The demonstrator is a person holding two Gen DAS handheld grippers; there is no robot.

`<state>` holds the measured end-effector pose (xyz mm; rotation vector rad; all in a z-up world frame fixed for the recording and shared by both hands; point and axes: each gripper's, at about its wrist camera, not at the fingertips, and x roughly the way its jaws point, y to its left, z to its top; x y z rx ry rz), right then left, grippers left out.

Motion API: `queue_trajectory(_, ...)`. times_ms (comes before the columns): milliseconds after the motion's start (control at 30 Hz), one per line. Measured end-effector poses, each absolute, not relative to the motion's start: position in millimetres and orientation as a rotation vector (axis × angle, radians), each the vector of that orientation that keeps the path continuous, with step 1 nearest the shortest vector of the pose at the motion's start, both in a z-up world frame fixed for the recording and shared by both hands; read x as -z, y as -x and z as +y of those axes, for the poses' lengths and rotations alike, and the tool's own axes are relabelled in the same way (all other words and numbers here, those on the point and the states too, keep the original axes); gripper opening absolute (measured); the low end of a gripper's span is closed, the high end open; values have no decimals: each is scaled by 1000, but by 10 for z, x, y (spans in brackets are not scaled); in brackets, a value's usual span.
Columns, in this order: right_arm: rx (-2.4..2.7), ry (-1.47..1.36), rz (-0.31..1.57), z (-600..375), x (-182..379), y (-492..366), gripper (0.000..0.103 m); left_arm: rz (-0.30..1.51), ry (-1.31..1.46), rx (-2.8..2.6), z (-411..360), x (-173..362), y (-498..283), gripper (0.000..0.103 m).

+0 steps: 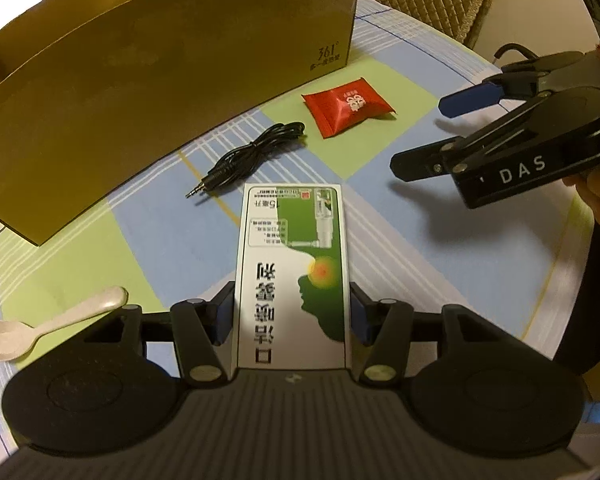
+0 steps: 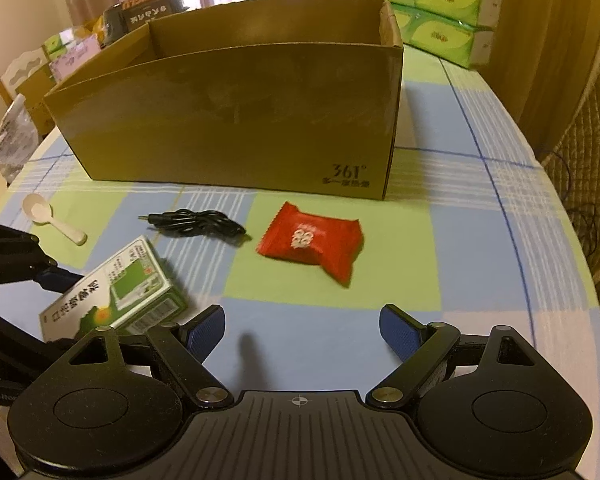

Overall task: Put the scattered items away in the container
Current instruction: 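Hold the medicine box in the left tool while the right tool grasps the red candy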

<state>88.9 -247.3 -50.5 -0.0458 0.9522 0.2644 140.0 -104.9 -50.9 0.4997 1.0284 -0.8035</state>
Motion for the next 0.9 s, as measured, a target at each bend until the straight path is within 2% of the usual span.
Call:
queue_trajectory(467,-563,390,877,-2436,583,-1283,89,1036,-458,749,-922,453,-1406,51)
queue_trajectory(800,-635,444,896,-2359,724,-1488,89,1037,-426,739,-885,506,-1404,51)
queue_trajectory(833,-631,422,901,-2373,727,-1497,88,1036,-421,738,-882,507,-1401,51)
queue_trajectory(867,-630,410,906,-2375,727,-1500,81,1036,-415,736,-878,509,-1401,51)
queue_trajectory(900,-631,406,911,-2376,731,-1490,69,1036,-413,736,-878,510,-1400,51)
